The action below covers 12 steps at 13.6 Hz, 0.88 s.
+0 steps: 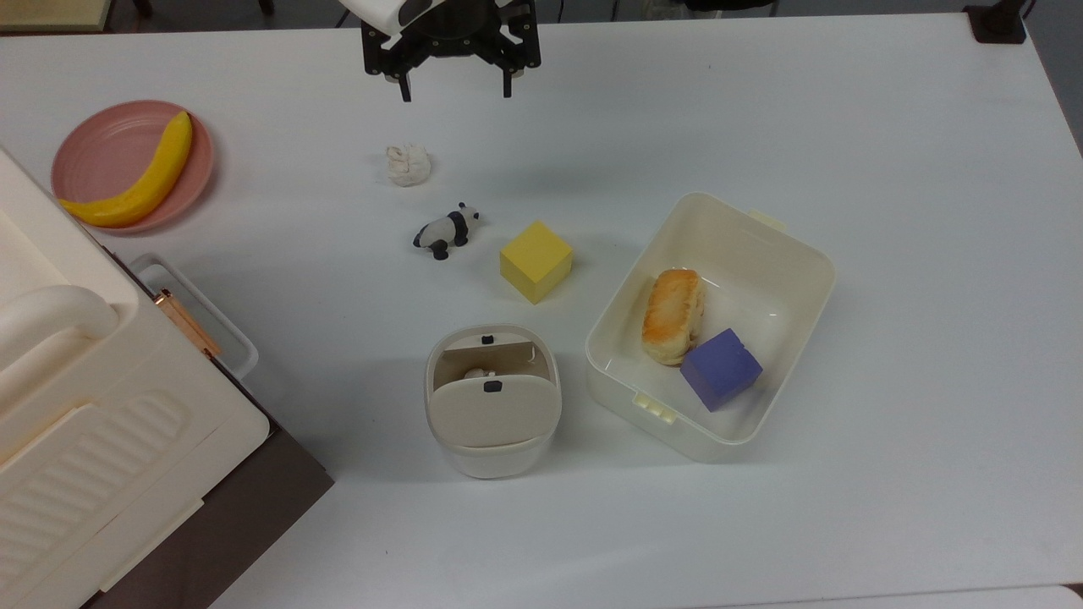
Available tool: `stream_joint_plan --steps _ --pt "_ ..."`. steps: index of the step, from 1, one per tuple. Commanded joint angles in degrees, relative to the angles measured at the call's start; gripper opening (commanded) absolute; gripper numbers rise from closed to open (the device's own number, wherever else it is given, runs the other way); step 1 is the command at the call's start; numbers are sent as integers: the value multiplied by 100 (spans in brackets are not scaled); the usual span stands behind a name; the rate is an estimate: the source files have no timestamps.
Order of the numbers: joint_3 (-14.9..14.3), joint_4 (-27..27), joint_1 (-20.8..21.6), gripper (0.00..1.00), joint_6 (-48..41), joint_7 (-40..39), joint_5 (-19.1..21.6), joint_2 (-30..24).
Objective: Grab it up and put it in the trash
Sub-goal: 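Move the open gripper over the small white crumpled tissue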
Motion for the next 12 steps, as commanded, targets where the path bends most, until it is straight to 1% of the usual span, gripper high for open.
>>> stream_joint_plan --steps 1,9,10,11,12 --pt "-79 -155 33 100 -149 -42 50 -175" --pt "-79 -129 33 100 -202 -60 41 -167" --pt "-79 -129 33 96 -193 -60 50 -158" --pt "-79 -129 33 81 -184 -77 41 -158" --pt "-79 -129 33 60 -175 -121 41 -149"
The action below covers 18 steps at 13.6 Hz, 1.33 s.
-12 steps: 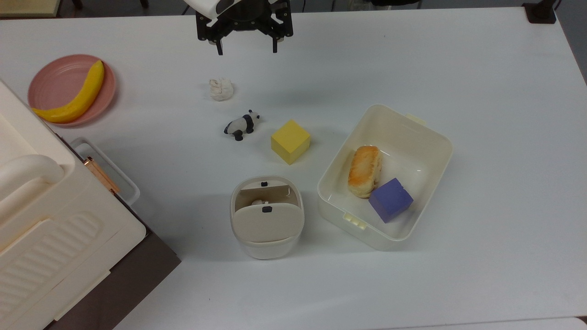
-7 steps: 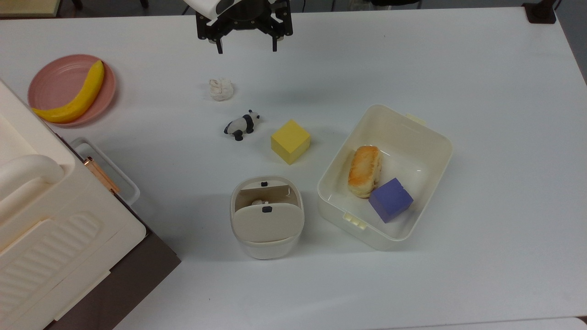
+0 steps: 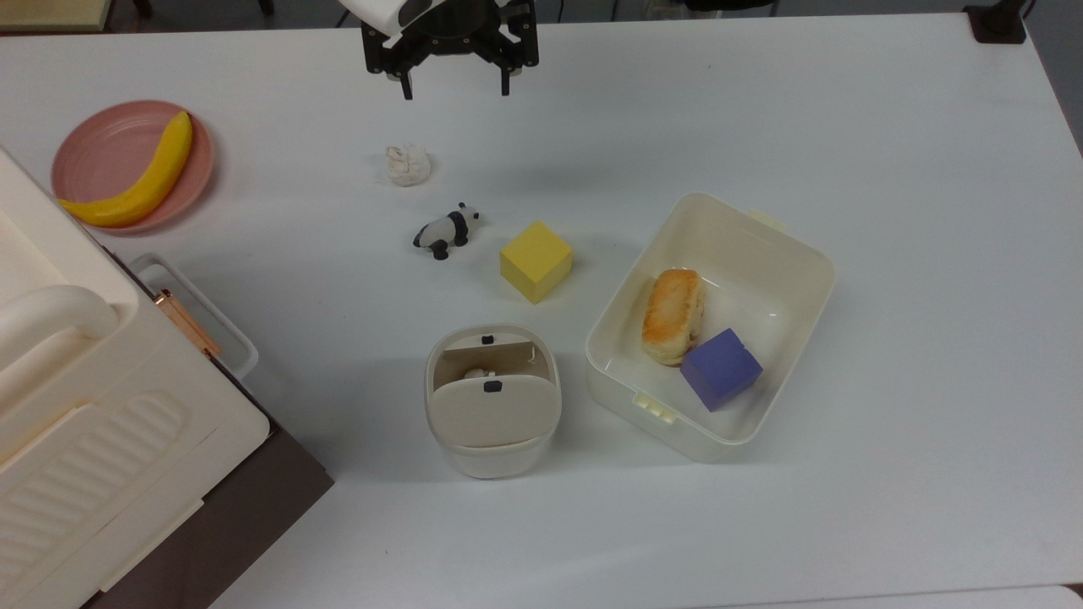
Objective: Grab it up and put it in the trash
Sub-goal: 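Move the open gripper over the small white crumpled tissue, then lower the open gripper down onto the white tissue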
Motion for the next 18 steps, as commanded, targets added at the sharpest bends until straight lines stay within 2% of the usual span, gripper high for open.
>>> stream_joint_plan --steps 1,2,4,18 --pt "-76 -138 34 41 -83 -139 41 -148" --pt "-76 -129 34 25 -74 -148 41 -148" --pt "-76 -138 34 2 -56 -183 50 -131" --pt "-68 -147 60 0 207 -331 67 132"
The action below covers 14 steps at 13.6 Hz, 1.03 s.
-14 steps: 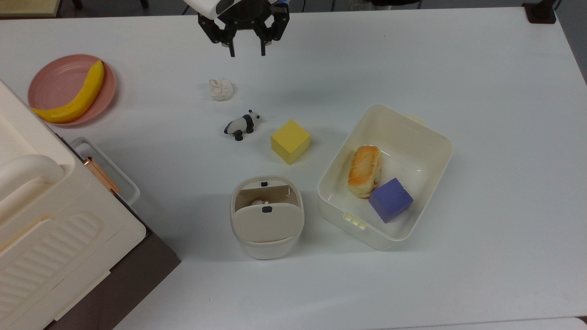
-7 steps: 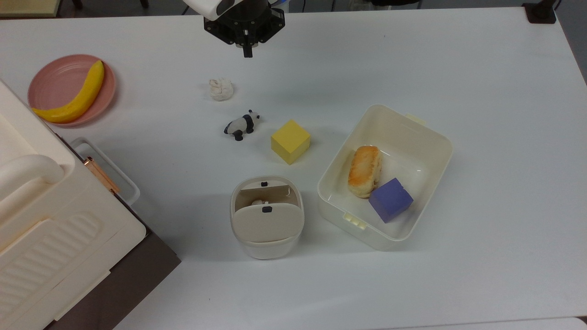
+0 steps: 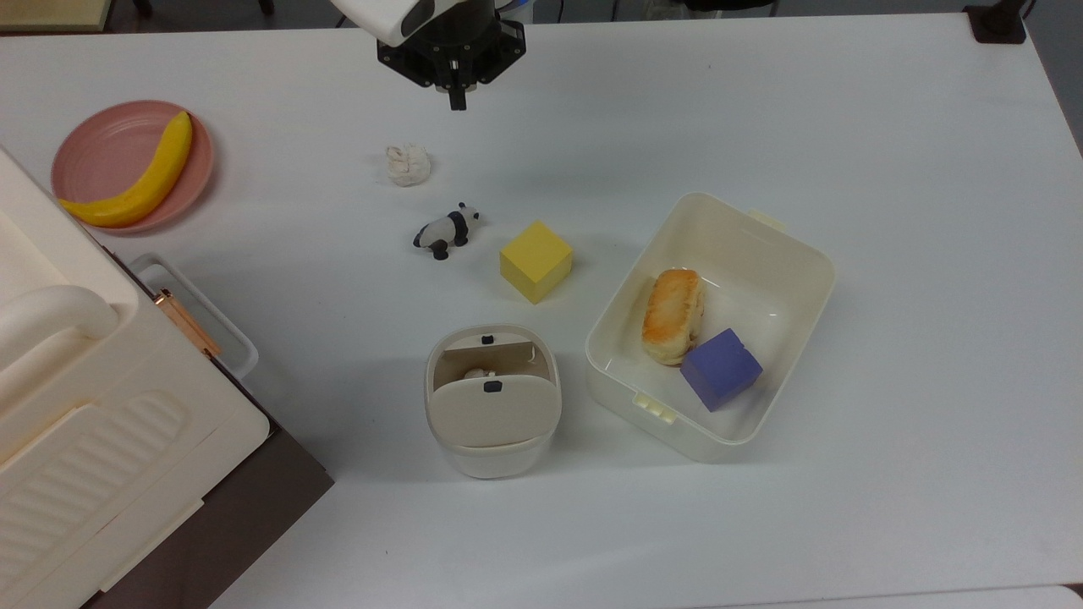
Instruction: Grab it up and put it in the trash
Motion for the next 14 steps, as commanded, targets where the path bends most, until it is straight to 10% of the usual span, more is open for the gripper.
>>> stream_joint_plan --steps 1,7,11,14 --pt "-68 -165 60 0 193 -337 67 80" --pt "-68 -235 33 8 255 -663 -353 685" --pt "-76 -866 16 100 281 -1731 -784 730" --pt "-76 -1385 -54 100 272 -2322 -1004 643"
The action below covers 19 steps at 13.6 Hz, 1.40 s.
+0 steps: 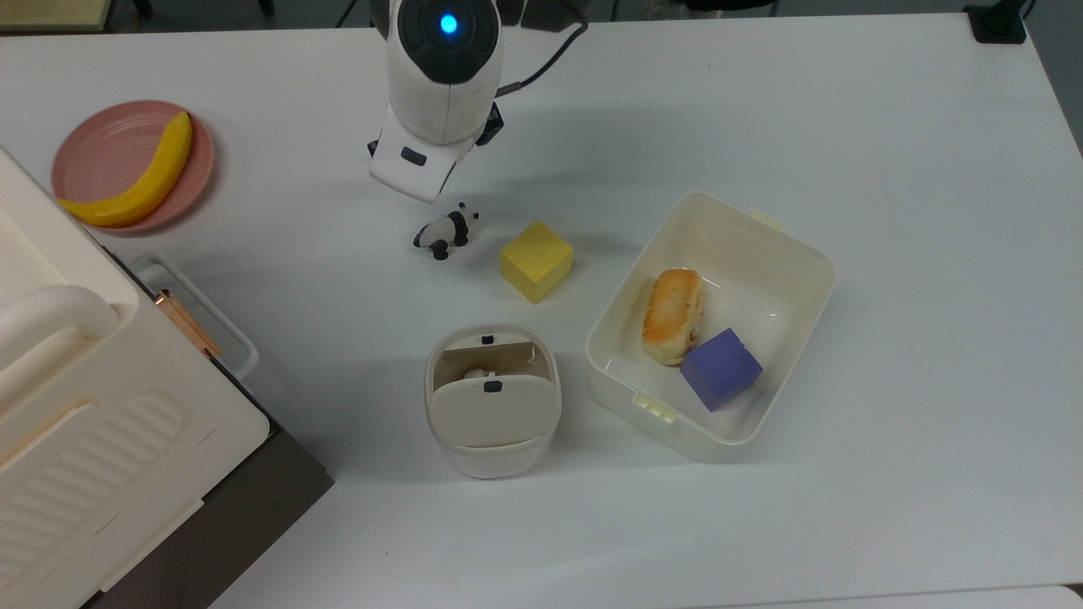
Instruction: Grab it up and put it in the trash
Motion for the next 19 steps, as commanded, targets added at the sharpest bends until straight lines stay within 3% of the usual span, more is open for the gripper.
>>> stream_joint_plan --steps 1,5,9,10,12,14,15,19 --pt "-73 -887 -7 100 191 -728 -321 -326" --pt "-73 -1398 -24 100 374 -949 -656 -291" --pt "-196 -2065 -112 99 1411 -879 -665 -510" --pt "-214 -2206 -86 94 1578 -879 -665 -563" --pt "-223 -2312 -77 66 1632 -888 -665 -712" --pt "-223 -2383 -59 14 1624 -879 -665 -801" --pt "-231 -2375 -51 0 1624 -861 -665 -792" --pt "-231 -2129 -42 0 1475 -861 -595 -985"
